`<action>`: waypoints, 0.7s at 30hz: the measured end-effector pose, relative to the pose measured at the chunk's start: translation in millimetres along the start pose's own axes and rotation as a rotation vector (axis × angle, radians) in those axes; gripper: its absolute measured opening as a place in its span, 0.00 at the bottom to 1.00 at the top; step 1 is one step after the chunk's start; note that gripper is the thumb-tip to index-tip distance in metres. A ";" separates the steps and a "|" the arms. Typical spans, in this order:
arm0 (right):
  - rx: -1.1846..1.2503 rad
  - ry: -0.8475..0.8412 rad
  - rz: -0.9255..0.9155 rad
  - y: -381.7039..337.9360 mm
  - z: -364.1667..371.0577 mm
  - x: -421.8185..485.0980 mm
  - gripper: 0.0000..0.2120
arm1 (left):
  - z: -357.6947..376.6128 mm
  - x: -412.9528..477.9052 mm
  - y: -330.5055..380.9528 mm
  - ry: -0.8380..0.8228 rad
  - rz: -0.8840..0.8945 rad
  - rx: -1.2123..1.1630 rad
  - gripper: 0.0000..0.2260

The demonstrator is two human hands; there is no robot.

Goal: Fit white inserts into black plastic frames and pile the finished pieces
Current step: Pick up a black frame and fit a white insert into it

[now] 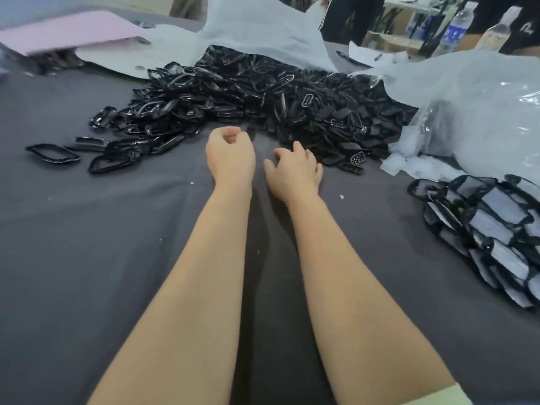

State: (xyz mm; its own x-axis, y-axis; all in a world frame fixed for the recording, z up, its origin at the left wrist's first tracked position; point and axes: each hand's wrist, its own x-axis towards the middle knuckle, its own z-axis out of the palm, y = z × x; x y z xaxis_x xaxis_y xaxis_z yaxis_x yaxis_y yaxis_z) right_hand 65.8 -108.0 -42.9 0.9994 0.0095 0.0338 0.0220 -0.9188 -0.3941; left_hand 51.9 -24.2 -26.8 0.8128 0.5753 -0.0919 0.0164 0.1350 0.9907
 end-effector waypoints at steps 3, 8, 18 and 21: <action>-0.053 0.046 -0.011 1.9 1.9 2.8 0.21 | 6.1 -2.4 0.8 -0.026 -0.004 -0.023 0.06; 0.436 0.289 0.019 16.4 -11.8 0.6 0.11 | 16.0 -8.6 0.6 -0.033 0.079 -0.013 0.06; 1.097 0.260 0.001 45.2 -30.8 -12.0 0.11 | 21.8 -20.3 -8.4 -0.303 0.110 0.108 0.08; 1.029 0.276 -0.080 44.6 -27.7 -14.0 0.11 | 22.1 -22.2 -11.9 -0.342 0.120 0.150 0.09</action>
State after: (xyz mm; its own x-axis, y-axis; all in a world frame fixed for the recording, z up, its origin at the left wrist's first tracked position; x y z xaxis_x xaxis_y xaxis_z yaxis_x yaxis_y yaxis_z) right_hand 52.0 -160.1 -35.5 0.9562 -0.1532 0.2493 0.2281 -0.1435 -0.9630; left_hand 46.5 -56.4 -34.4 0.9610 0.2739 0.0392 -0.0261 -0.0513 0.9983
